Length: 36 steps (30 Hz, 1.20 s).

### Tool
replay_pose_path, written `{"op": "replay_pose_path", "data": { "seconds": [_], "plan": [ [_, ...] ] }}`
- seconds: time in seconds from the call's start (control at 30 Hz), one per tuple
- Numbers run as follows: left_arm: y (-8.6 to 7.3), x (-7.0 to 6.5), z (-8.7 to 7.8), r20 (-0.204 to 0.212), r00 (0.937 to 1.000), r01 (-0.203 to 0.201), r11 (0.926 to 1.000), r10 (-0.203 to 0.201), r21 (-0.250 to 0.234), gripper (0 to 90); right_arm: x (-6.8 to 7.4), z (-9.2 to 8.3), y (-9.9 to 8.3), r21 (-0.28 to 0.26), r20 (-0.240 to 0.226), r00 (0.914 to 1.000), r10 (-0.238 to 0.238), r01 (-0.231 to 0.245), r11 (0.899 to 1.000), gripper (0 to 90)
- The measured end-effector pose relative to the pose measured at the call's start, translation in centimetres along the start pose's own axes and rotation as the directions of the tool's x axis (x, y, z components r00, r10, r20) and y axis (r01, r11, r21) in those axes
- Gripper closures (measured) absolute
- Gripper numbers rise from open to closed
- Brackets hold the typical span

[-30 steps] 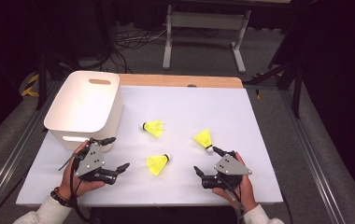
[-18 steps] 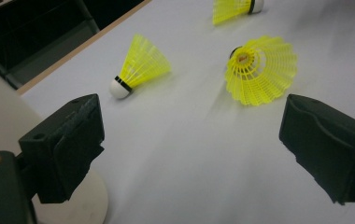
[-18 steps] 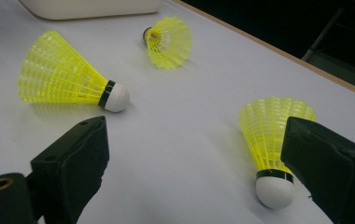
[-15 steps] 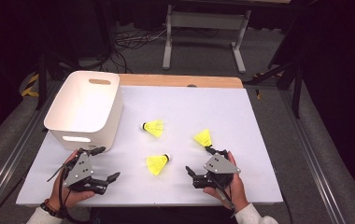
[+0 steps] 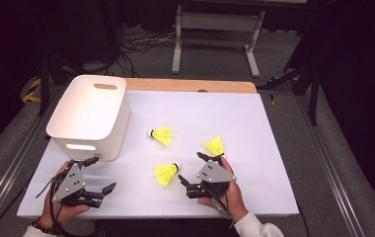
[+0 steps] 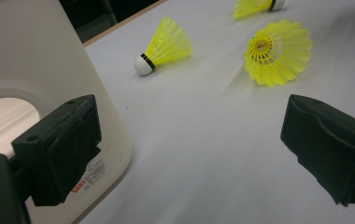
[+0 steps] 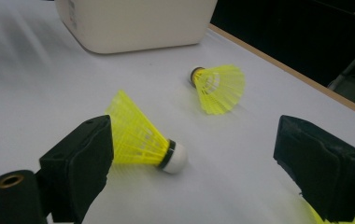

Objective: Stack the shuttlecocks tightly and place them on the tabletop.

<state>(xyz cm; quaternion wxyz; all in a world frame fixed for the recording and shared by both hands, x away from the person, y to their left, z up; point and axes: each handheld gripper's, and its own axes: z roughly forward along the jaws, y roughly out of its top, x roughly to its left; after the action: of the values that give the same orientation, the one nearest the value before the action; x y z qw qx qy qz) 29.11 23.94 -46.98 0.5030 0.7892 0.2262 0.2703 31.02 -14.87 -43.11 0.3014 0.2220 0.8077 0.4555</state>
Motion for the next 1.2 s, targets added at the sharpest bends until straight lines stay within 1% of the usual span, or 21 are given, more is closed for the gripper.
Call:
{"op": "replay_pose_path", "data": {
  "seconds": [0.07, 0.13, 0.23, 0.27, 0.33, 0.37, 0.4, 0.43, 0.5, 0.57, 0.6, 0.67, 0.73, 0.8, 0.87, 0.9, 0.93, 0.97, 1.03, 1.1, 1.2],
  "plan": [
    [0.0, -0.1, 0.2, 0.004, 1.0, -0.006, 1.0, 0.006, 0.007, 6.1, 0.6, 0.7, 0.6, 0.007, -0.01, 0.9999, 0.0, 0.0, 1.0, 12.7],
    [0.0, -0.2, 0.3, 0.01, 0.9999, -0.005, 0.9999, 0.005, 0.01, 6.3, 1.3, 1.4, 1.1, 0.017, -0.033, 0.9995, -0.003, 0.004, 1.0, 13.5],
    [0.0, -0.1, 0.3, 0.017, 0.9998, 0.004, 1.0, -0.004, 0.004, 6.3, 2.4, 2.2, 1.5, 0.023, -0.06, 0.998, -0.02, 0.021, 1.0, 14.2],
    [0.0, -0.1, 0.3, 0.017, 0.9999, 0.004, 1.0, -0.004, 0.003, 6.3, 3.0, 2.9, 1.7, 0.028, -0.086, 0.9958, -0.031, 0.033, 0.999, 14.2],
    [0.0, -0.1, 0.4, 0.017, 0.9998, 0.008, 0.9999, -0.009, 0.008, 6.4, 3.3, 3.2, 1.7, 0.034, -0.09, 0.9952, -0.037, 0.04, 0.999, 14.4],
    [-0.1, -0.1, 0.4, 0.019, 0.9997, 0.012, 0.9999, -0.012, 0.009, 6.5, 3.6, 3.7, 1.8, 0.042, -0.091, 0.9947, -0.048, 0.052, 0.998, 14.6],
    [-0.1, -0.1, 0.4, 0.021, 0.9997, 0.013, 0.9999, -0.013, 0.008, 6.6, 3.8, 4.0, 1.8, 0.051, -0.104, 0.9935, -0.046, 0.051, 0.997, 14.5],
    [-0.1, 0.0, 0.4, 0.024, 0.9996, 0.014, 0.9999, -0.014, 0.01, 6.6, 4.0, 4.4, 1.9, 0.061, -0.105, 0.9932, -0.049, 0.055, 0.997, 15.1],
    [-0.1, -0.1, 0.5, 0.023, 0.9997, 0.012, 0.9999, -0.012, 0.012, 6.7, 4.4, 5.1, 1.9, 0.087, -0.086, 0.9937, -0.073, 0.08, 0.993, 17.7],
    [-0.1, -0.1, 0.5, 0.028, 0.9995, 0.014, 0.9998, -0.014, 0.012, 6.7, 4.6, 5.7, 1.9, 0.123, -0.053, 0.9945, -0.09, 0.096, 0.988, 22.9],
    [-0.1, -0.1, 0.5, 0.029, 0.9995, 0.013, 0.9998, -0.014, 0.012, 6.8, 4.7, 6.0, 1.8, 0.127, -0.043, 0.9947, -0.093, 0.098, 0.987, 24.4],
    [-0.1, 0.0, 0.5, 0.034, 0.9993, 0.016, 0.9998, -0.017, 0.012, 6.8, 4.7, 6.2, 1.8, 0.126, -0.041, 0.9946, -0.095, 0.1, 0.987, 30.9],
    [-0.1, 0.0, 0.5, 0.037, 0.9991, 0.02, 0.9997, -0.02, 0.013, 6.9, 4.7, 6.4, 1.9, 0.14, -0.019, 0.9922, -0.124, 0.125, 0.982, 39.4],
    [-0.1, 0.0, 0.5, 0.04, 0.9989, 0.025, 0.9997, -0.025, 0.008, 7.0, 4.5, 6.4, 1.8, 0.157, -0.002, 0.9927, -0.121, 0.12, 0.98, 46.3],
    [-0.1, 0.0, 0.5, 0.041, 0.9988, 0.025, 0.9997, -0.025, 0.008, 7.0, 4.4, 6.5, 1.7, 0.168, -0.006, 0.9933, -0.116, 0.115, 0.979, 50.8],
    [-0.1, 0.1, 0.6, 0.042, 0.9988, 0.026, 0.9996, -0.026, 0.008, 7.0, 4.3, 6.5, 1.7, 0.173, -0.005, 0.9934, -0.115, 0.114, 0.978, 54.6],
    [-0.1, 0.0, 0.6, 0.044, 0.9986, 0.028, 0.9995, -0.029, 0.01, 7.1, 4.3, 6.4, 1.7, 0.179, -0.012, 0.9927, -0.12, 0.12, 0.977, 62.9],
    [-0.2, 0.0, 0.6, 0.047, 0.9985, 0.028, 0.9995, -0.028, 0.013, 7.1, 4.3, 6.4, 1.7, 0.179, -0.012, 0.9927, -0.12, 0.12, 0.977, 62.9],
    [-0.2, 0.0, 0.8, 0.052, 0.9983, 0.027, 0.9995, -0.027, 0.016, 7.2, 4.2, 6.5, 1.7, 0.189, -0.006, 0.9914, -0.131, 0.13, 0.973, 70.9],
    [-0.2, 0.0, 0.8, 0.055, 0.9981, 0.025, 0.9995, -0.026, 0.02, 7.2, 4.2, 6.5, 1.6, 0.194, -0.008, 0.9911, -0.133, 0.132, 0.972, 74.1],
    [-0.2, -0.1, 0.9, 0.06, 0.9978, 0.027, 0.9993, -0.029, 0.025, 7.2, 4.1, 6.4, 1.8, 0.194, 0.009, 0.9887, -0.15, 0.145, 0.97, 79.8]
  ]
}}
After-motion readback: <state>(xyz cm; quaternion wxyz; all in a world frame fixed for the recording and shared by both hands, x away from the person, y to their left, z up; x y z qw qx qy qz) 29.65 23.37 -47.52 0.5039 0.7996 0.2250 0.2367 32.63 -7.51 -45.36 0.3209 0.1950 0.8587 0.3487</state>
